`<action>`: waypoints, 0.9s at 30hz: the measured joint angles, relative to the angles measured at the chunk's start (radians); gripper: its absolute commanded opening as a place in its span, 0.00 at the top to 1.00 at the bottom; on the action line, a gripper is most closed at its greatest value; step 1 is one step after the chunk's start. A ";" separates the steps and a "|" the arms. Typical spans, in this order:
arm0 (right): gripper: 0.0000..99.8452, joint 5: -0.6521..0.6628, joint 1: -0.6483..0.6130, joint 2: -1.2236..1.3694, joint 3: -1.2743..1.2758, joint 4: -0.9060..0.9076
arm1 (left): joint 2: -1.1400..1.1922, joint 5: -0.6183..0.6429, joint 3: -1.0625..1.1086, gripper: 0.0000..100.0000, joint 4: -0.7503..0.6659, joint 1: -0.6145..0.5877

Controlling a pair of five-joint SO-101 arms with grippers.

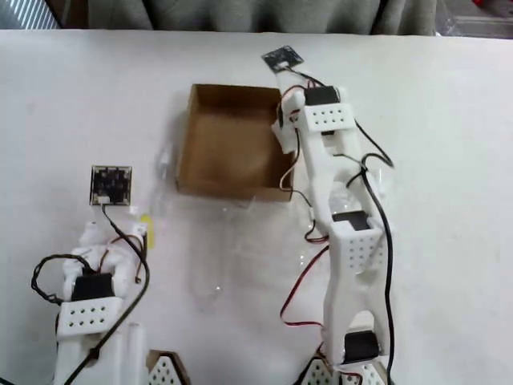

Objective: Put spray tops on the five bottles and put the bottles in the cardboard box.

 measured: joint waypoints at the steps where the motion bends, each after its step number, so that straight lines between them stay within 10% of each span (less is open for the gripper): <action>1: 0.98 0.026 -0.002 0.000 0.000 -0.006 | 0.000 0.000 0.000 0.84 0.000 0.000; 11: 0.76 0.057 -0.008 0.000 0.000 -0.002 | 0.000 0.000 0.000 0.84 0.000 0.000; 27: 0.98 -0.092 0.017 -0.328 0.035 0.407 | 0.000 0.000 0.000 0.84 0.000 0.000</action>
